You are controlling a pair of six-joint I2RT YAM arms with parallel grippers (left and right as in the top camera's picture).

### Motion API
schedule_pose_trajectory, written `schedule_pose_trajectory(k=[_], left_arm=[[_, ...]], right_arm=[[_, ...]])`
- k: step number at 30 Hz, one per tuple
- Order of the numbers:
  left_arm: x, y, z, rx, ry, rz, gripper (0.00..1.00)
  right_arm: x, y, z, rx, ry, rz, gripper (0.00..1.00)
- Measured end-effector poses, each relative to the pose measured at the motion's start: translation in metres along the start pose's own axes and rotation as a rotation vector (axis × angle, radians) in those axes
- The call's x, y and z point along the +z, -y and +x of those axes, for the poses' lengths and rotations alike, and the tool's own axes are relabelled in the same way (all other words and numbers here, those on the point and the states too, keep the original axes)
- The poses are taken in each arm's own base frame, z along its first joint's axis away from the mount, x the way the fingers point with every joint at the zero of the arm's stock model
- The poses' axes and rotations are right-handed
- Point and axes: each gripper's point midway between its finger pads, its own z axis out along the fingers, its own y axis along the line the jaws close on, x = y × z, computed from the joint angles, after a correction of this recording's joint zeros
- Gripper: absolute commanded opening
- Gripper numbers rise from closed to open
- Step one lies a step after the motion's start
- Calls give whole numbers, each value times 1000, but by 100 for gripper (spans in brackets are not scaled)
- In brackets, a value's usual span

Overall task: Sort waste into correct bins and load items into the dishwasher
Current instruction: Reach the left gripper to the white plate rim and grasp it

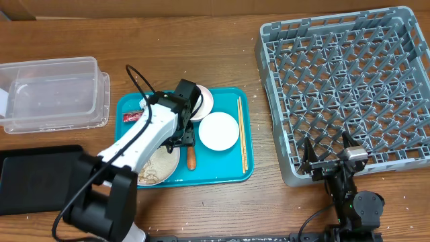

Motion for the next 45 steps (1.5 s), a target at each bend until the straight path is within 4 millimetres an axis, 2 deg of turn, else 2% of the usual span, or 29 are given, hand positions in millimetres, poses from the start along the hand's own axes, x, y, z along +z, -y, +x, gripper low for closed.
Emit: schedule_pose_trajectory(k=[3, 17, 20, 29, 32, 38, 45], left_arm=[[9, 3, -1, 2, -13, -5, 64], [34, 13, -6, 5, -31, -9, 62], [34, 13, -7, 4, -28, -7, 55], [34, 15, -10, 1, -17, 0, 52], [34, 16, -11, -4, -10, 5, 45], [37, 22, -7, -15, -28, 40, 44], [38, 26, -4, -16, -44, 63, 36]], right_arm=[[0, 0, 0, 1, -1, 0, 100], [0, 0, 0, 0, 0, 0, 100], [0, 0, 0, 1, 0, 0, 100], [0, 0, 0, 0, 0, 0, 100], [0, 0, 0, 1, 0, 0, 100], [0, 0, 0, 0, 0, 0, 100], [0, 0, 0, 1, 0, 0, 100]])
